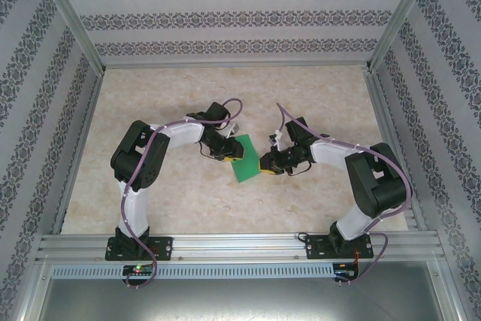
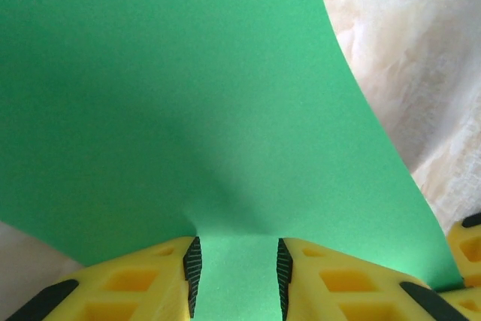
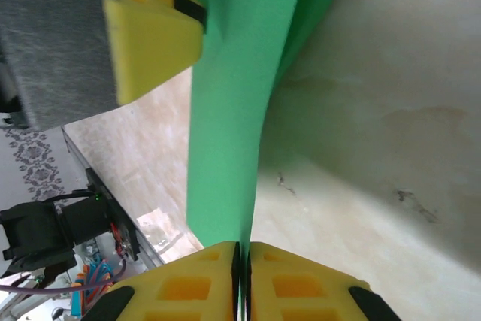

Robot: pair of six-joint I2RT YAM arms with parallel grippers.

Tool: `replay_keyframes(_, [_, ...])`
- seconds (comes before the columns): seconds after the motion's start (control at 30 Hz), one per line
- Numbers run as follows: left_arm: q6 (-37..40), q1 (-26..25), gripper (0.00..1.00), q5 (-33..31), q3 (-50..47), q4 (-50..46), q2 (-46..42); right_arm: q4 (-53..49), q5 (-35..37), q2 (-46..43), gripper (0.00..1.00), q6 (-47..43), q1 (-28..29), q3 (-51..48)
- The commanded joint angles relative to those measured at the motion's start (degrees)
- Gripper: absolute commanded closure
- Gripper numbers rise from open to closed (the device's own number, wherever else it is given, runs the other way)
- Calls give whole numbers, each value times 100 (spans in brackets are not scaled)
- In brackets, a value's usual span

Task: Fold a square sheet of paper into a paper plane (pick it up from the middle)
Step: Third fold the triangle at the center of the table.

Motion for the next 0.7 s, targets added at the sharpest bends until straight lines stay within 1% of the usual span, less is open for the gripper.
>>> replay_keyframes(0.0, [201,-104,64,-203,95,-278,188,-199,288,190,88,-196,62,-69])
replay_keyframes(0.2, [226,-122,64,-230,83,-313,188,-209,381,304,93,-145,231,103])
replay_keyframes(0.37, [236,-131,64,-237,77,-316,180,-68,325,331,93,50,434,314])
replay_keyframes(0.67, [262,-137,64,-212,33,-313,159,267,240,581,93,360,603,591])
